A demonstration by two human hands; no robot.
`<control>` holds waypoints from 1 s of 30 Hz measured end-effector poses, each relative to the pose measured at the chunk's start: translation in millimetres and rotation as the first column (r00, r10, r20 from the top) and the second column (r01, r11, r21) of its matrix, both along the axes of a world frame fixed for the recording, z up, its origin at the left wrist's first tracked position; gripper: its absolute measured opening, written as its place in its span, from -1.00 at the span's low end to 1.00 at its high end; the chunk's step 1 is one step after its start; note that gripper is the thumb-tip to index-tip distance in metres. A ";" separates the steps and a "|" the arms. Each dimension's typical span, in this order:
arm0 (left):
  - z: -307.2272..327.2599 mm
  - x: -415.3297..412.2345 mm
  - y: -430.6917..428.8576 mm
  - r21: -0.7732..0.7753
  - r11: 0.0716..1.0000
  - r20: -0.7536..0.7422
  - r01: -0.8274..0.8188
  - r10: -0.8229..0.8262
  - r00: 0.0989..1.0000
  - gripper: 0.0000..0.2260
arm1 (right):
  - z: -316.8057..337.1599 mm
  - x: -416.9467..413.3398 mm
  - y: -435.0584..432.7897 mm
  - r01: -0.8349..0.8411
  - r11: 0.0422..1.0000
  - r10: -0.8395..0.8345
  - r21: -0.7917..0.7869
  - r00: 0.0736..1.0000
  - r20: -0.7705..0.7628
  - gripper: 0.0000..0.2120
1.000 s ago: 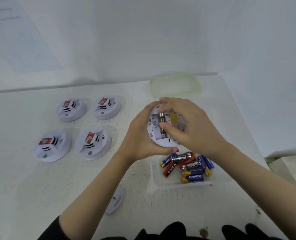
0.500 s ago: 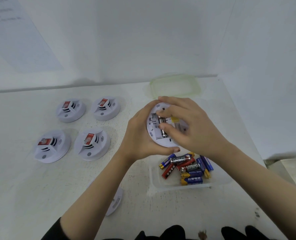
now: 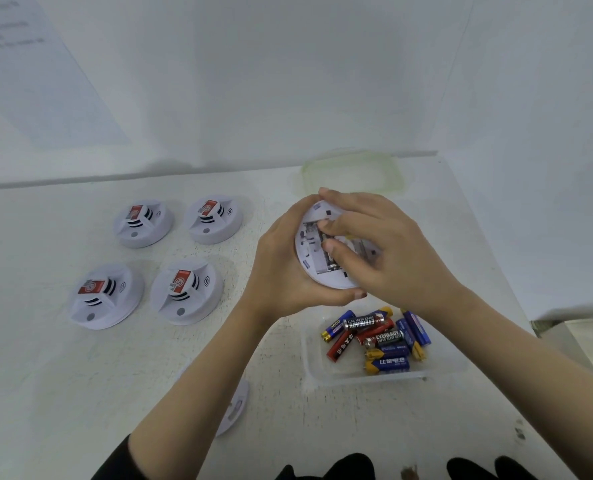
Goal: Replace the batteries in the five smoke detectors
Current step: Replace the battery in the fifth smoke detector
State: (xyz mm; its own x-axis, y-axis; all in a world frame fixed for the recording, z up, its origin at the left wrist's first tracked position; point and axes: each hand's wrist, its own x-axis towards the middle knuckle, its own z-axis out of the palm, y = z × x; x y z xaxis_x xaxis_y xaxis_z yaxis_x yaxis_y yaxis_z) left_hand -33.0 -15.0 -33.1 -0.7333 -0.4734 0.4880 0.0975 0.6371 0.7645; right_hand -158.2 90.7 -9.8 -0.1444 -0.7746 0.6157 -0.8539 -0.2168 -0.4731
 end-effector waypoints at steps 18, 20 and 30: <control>-6.2 49.0 -31.8 -0.045 0.973 0.108 -0.228 0.232 0.967 -0.10 | 0.2 -52.9 -42.0 0.031 0.690 -0.041 0.724 0.999 -0.004 -0.67; -7.2 50.2 -32.0 -0.045 0.972 0.115 -0.232 0.235 0.965 -0.10 | -1.8 -49.3 -49.4 0.076 0.663 0.029 0.745 0.992 -0.127 -0.66; -10.6 51.1 -31.0 -0.023 0.962 0.122 -0.271 0.272 0.955 -0.11 | -7.8 -53.1 -50.8 -0.033 0.693 -0.044 0.720 0.995 0.088 -0.91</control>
State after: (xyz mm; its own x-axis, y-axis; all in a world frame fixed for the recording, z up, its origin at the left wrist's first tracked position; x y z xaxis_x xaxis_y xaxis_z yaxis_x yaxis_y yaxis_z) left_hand 18.1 -46.0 -43.7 -0.6321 -0.6601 0.4058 -0.1740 0.6313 0.7557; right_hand -211.4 39.9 -17.6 -0.1756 -0.9735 -0.1463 -0.7985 0.2278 -0.5573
